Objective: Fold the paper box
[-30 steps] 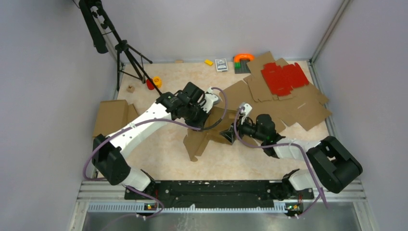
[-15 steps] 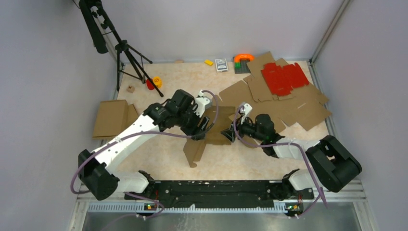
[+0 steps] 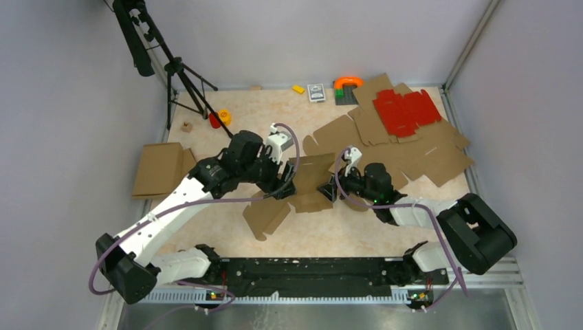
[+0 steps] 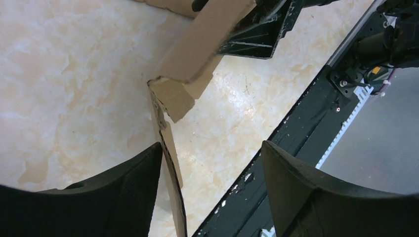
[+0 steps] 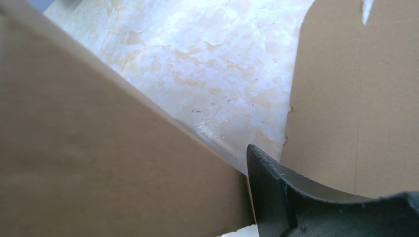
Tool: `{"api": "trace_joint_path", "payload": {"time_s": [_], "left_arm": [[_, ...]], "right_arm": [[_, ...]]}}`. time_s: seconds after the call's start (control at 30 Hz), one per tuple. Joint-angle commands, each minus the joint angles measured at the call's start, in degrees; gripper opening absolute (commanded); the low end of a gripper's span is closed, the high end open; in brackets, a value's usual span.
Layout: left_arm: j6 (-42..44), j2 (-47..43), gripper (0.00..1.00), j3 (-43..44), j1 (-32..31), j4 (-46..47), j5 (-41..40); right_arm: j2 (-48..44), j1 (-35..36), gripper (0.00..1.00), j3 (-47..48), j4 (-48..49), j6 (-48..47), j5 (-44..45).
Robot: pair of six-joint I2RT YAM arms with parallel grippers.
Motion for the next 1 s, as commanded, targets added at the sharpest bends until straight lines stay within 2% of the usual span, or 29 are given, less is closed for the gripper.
{"api": "trace_joint_path", "payload": {"time_s": [0.0,0.1,0.2,0.23,0.3,0.47,0.67,0.83,0.97], "left_arm": [[-6.02,2.0,0.73,-1.76,0.27,4.11,0.62],[-9.21,3.15,0.68,-1.78,0.27,4.16,-1.22],[-14.02,2.82,0.68,-2.29,0.27,5.19,-4.06],[-15.3,2.17,0.68,-2.68,0.27,6.0,-5.13],[-17.51,0.68,0.68,-3.93,0.18,7.84,-7.37],[-20.85,-1.9,0.68,-6.69,-0.03,11.99,-10.8],[-20.85,-3.02,0.68,-8.73,-0.53,12.51,-13.68],[-24.89,-5.13,0.68,-12.38,-0.74,17.4,-13.16],[-27.26,-6.13,0.68,-13.65,-1.04,19.35,-13.72]], "right_arm": [[-0.39,0.45,0.63,2.24,1.67,5.76,5.29],[-0.5,2.72,0.62,2.12,1.28,7.47,9.51],[-0.9,5.74,0.61,2.21,0.4,9.83,15.46],[-1.12,6.68,0.59,1.88,0.88,10.86,17.32],[-1.22,8.74,0.49,1.37,1.65,13.2,20.71],[-0.57,11.55,0.37,0.89,3.05,16.76,26.86],[-0.66,12.16,0.31,0.44,2.9,19.06,30.16],[-1.0,13.69,0.32,-0.47,4.39,22.59,35.28],[0.31,15.38,0.36,0.89,3.69,24.06,39.53]]}}
